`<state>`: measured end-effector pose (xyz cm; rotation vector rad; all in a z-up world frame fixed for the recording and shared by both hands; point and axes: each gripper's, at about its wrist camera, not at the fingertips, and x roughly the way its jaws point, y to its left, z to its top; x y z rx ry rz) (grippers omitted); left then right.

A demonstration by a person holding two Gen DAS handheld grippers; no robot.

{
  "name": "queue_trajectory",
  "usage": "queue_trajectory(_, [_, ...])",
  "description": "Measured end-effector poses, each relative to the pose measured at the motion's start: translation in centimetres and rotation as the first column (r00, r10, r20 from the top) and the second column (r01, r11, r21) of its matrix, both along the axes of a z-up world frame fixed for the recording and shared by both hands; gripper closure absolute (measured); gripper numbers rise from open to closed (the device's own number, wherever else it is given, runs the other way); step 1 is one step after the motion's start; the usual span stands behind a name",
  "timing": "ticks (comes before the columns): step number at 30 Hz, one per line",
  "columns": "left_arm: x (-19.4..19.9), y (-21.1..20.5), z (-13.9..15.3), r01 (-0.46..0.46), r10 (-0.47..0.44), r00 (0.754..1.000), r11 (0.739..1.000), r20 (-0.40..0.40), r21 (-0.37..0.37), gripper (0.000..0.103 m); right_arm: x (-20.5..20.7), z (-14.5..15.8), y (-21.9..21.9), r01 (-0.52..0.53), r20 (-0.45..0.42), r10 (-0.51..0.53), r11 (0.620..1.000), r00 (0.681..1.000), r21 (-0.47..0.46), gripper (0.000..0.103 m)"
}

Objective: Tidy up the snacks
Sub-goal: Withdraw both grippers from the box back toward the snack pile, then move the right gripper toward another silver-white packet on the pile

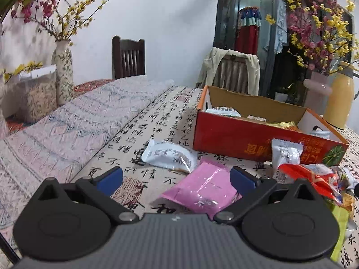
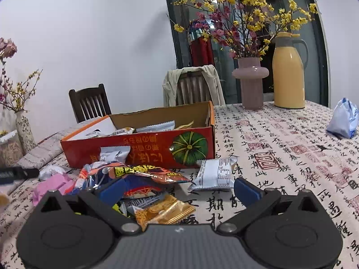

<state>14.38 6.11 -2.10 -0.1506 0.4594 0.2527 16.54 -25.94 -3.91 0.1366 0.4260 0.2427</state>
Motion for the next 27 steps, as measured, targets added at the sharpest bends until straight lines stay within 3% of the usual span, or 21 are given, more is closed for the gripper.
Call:
queue_trajectory(8, [-0.4, 0.1, -0.1, 0.015, -0.015, 1.0, 1.0, 0.028, -0.01, 0.0, 0.7, -0.3, -0.9, -0.015, -0.033, 0.018, 0.997, 0.999, 0.076, 0.0])
queue_trajectory(27, [-0.5, 0.4, -0.2, 0.027, -0.026, 0.999, 0.999, 0.039, -0.045, 0.0, 1.2, -0.6, -1.1, 0.004, -0.062, 0.002, 0.995, 0.998, 0.095, 0.0])
